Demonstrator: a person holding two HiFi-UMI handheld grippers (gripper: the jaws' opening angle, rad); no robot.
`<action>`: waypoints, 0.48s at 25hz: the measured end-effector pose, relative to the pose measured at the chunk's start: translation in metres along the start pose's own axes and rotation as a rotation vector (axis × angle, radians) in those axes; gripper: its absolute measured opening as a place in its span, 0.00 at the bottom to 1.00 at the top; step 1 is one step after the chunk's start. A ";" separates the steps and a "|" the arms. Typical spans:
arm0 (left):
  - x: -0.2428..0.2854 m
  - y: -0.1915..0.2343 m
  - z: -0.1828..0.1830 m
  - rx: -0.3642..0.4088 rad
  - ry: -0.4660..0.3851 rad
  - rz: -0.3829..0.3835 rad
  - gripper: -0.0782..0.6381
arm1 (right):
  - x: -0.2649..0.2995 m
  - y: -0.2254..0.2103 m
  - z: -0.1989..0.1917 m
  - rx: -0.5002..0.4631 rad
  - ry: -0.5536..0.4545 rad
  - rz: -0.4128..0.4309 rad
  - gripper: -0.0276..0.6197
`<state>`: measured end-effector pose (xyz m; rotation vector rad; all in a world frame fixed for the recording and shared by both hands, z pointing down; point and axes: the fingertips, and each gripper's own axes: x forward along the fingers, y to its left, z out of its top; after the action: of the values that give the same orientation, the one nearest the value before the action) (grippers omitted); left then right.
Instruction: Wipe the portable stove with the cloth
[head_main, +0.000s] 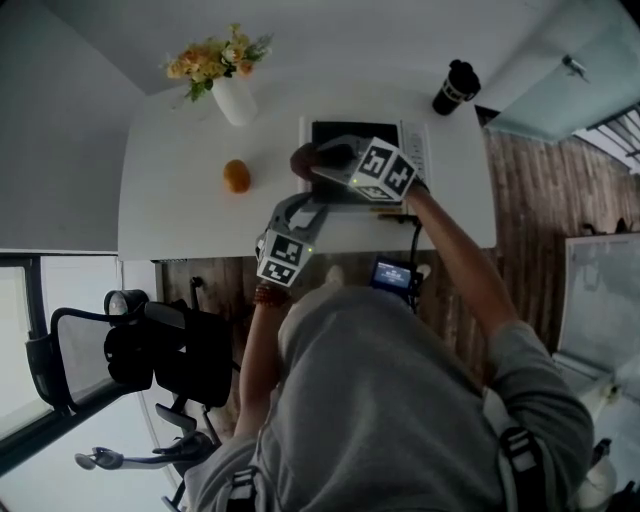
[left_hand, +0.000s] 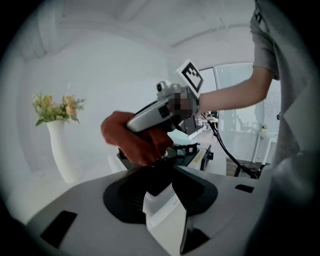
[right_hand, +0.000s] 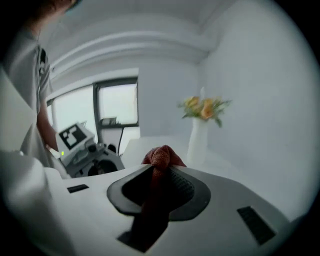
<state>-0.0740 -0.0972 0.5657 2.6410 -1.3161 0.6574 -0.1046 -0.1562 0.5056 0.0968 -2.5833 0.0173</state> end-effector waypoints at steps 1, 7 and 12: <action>-0.006 0.004 0.011 -0.001 -0.039 0.019 0.35 | -0.019 -0.008 0.017 0.063 -0.127 -0.064 0.18; -0.033 0.026 0.075 -0.025 -0.267 0.181 0.30 | -0.116 -0.004 0.039 0.129 -0.510 -0.427 0.19; -0.030 0.014 0.093 -0.045 -0.331 0.219 0.21 | -0.139 0.027 0.010 0.103 -0.501 -0.658 0.20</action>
<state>-0.0700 -0.1108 0.4680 2.6751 -1.7006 0.2099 0.0061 -0.1208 0.4238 1.1034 -2.9009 -0.1325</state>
